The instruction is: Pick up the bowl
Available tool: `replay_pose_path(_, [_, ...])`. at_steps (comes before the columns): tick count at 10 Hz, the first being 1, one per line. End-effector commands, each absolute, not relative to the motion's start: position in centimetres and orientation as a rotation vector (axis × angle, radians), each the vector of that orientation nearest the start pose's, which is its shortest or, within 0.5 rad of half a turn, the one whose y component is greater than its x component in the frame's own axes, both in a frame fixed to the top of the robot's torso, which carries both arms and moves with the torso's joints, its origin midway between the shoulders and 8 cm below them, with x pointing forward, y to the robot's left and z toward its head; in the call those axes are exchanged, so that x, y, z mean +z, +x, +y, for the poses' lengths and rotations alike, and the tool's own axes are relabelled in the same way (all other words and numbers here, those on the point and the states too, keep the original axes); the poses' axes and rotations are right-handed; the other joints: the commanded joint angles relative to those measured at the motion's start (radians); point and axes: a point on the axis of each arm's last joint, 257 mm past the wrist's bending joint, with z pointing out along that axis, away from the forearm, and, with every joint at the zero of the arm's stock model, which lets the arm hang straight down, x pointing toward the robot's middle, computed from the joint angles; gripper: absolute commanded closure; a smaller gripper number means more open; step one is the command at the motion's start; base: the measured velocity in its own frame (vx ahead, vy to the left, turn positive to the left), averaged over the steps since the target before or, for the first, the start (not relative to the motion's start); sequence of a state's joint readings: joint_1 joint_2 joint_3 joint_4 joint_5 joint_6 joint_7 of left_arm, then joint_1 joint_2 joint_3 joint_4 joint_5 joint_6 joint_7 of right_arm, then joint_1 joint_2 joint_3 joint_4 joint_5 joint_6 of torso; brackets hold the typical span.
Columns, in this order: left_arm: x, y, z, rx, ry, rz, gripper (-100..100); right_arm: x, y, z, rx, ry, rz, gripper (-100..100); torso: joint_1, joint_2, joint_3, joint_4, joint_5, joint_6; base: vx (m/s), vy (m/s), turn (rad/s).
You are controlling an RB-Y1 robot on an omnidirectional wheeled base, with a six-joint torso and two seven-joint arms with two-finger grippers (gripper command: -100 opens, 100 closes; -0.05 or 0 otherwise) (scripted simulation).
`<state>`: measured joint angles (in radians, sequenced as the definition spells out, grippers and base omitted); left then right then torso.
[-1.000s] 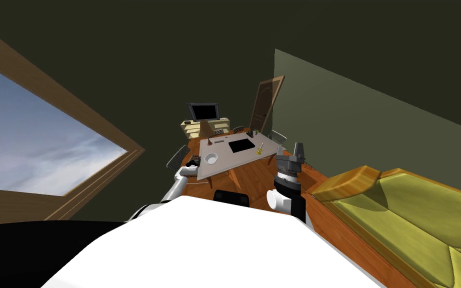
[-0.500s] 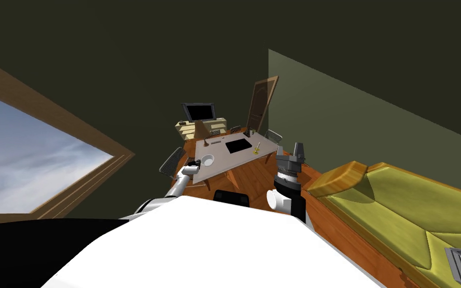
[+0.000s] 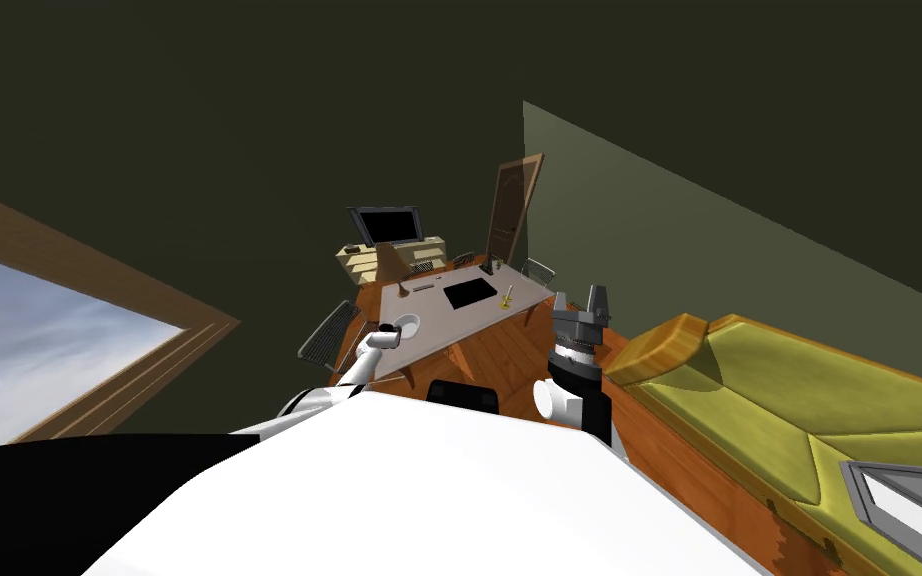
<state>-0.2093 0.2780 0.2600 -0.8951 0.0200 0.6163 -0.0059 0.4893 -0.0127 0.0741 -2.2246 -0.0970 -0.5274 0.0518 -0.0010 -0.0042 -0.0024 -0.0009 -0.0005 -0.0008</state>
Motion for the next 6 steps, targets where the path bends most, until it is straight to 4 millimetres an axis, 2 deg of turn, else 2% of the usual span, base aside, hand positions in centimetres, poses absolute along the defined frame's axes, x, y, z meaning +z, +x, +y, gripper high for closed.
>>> replay_pose_path(1, [-52.4, 40.3, 45.7, -0.199, -2.033, 1.653, -100, 0.7, 35.3, -26.5, 1.386, 0.719, 0.592, 0, 0.000, 0.000, 0.000, 0.000, 0.000, 0.000, 0.067, -0.001, -0.084])
replay_pose_path(3, [-53.3, 39.1, 45.6, -0.162, -2.072, 1.665, -100, 0.7, 35.3, -26.5, 1.386, 0.719, 0.592, 0, 0.001, 0.001, 0.000, 0.000, 0.000, 0.000, 0.057, -0.004, -0.068])
replay_pose_path(4, [-53.0, 39.6, 45.8, -0.177, -2.058, 1.659, -100, 0.7, 35.3, -26.5, 1.386, 0.719, 0.592, 0, 0.001, 0.001, 0.001, 0.000, 0.000, 0.000, 0.021, 0.001, -0.011])
replay_pose_path(5, [-53.0, 39.5, 45.8, -0.173, -2.061, 1.662, 0, 0.7, 35.3, -26.5, 1.386, 0.719, 0.592, 0, 0.001, 0.003, 0.002, 0.001, 0.000, 0.000, 0.000, 0.000, 0.000])
replay_pose_path(6, [-53.7, 39.0, 45.7, -0.178, -2.052, 1.674, -100, 0.7, 35.3, -26.5, 1.386, 0.719, 0.592, 0, 0.001, 0.004, 0.002, 0.001, 0.000, 0.000, 0.045, -0.007, 0.068])
